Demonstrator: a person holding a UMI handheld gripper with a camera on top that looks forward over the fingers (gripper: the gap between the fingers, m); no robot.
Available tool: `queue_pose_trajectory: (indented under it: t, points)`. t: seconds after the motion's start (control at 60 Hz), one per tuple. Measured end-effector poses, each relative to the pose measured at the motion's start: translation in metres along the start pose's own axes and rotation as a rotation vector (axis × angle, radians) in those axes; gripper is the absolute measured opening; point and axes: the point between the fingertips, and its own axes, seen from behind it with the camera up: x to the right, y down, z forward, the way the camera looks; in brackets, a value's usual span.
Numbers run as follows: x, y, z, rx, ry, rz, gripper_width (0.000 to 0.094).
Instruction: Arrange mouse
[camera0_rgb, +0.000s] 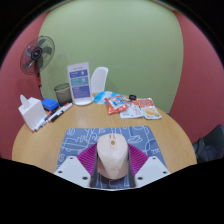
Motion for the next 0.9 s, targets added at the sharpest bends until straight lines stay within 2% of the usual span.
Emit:
queue_pose_trajectory:
  t: [0.117, 0.2, 0.233, 0.3, 0.333, 0.683, 0.9]
  points:
    - [0.006, 0.031, 0.016, -0.067, -0.013, 0.011, 0.0502]
    - [0.008, 0.032, 0.014, -0.063, -0.014, 0.019, 0.057]
    - [0.009, 0.032, 0.01, -0.07, -0.012, 0.005, 0.0641]
    - [0.005, 0.028, -0.002, -0.061, -0.018, -0.018, 0.0863]
    - [0.004, 0.024, -0.01, -0.052, -0.023, -0.022, 0.0823]
    - [-0.015, -0.002, -0.165, 0.048, 0.019, -0.069, 0.0845]
    - [-0.032, 0.01, -0.287, 0.109, 0.06, -0.076, 0.0838]
